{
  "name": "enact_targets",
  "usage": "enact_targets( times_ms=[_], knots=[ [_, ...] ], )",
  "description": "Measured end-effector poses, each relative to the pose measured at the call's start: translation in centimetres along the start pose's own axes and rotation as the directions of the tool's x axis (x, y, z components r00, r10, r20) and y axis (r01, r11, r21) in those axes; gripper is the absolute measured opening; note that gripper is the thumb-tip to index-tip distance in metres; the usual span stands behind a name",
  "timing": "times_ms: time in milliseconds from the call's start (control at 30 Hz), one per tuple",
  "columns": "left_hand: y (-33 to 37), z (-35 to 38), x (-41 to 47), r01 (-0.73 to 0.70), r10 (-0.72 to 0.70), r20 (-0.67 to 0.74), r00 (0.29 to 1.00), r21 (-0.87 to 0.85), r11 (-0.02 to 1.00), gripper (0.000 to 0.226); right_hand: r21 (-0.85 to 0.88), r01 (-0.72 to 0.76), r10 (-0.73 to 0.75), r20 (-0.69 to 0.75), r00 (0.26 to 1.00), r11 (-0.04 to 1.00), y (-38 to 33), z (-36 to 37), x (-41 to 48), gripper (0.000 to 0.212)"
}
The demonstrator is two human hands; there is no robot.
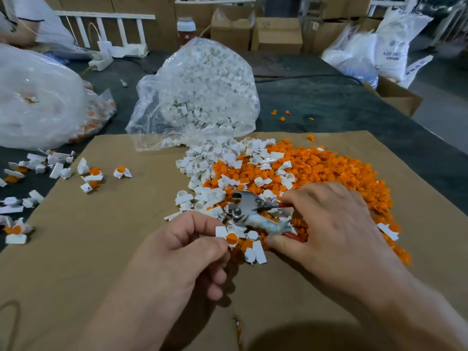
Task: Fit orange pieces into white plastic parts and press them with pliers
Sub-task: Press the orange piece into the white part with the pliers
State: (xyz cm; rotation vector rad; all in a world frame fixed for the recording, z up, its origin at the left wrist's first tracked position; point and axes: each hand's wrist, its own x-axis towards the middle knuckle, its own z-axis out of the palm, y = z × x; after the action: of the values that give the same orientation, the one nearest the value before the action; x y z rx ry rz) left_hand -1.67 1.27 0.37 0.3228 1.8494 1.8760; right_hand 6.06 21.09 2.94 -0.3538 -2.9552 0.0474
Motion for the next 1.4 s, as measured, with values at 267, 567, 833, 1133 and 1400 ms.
enact_targets(
  times_ms=[267, 567, 833, 1133, 1400],
  knots=[
    [-1.1, 0.4, -0.7, -0.274, 0.288, -0.012, 0.958, 0.275, 0.922, 0.019, 0.176, 0.402, -0.354, -0.252, 0.901, 0.898, -3.1, -0.4, -1.0, 0.026],
    [-1.0, -0.1, -1.0, -0.258, 0.253, 0.076, 0.965, 0.071, 0.964, 0.052, 0.417, 0.393, -0.335, -0.208, 0.919, 0.819, -2.8, -0.5, -1.7, 0.020],
    [0.4, 0.3, -1.6, -0.238, 0.252, 0.187, 0.950, -0.094, 0.967, 0.018, 0.657, 0.272, -0.255, -0.125, 0.959, 0.703, -3.3, -0.9, -2.1, 0.021],
    [-0.8, 0.9, -1.9, -0.641, 0.647, 0.157, 0.746, 0.435, 0.633, 0.023, 0.863, -0.503, -0.200, 0.503, 0.841, 0.053, -3.8, -0.5, -1.6, 0.018],
    [-1.3, -0.4, -0.7, -0.123, 0.173, 0.234, 0.957, -0.215, 0.969, 0.047, 0.560, 0.332, -0.279, -0.181, 0.943, 0.759, -3.2, -0.5, -2.2, 0.013]
  ],
)
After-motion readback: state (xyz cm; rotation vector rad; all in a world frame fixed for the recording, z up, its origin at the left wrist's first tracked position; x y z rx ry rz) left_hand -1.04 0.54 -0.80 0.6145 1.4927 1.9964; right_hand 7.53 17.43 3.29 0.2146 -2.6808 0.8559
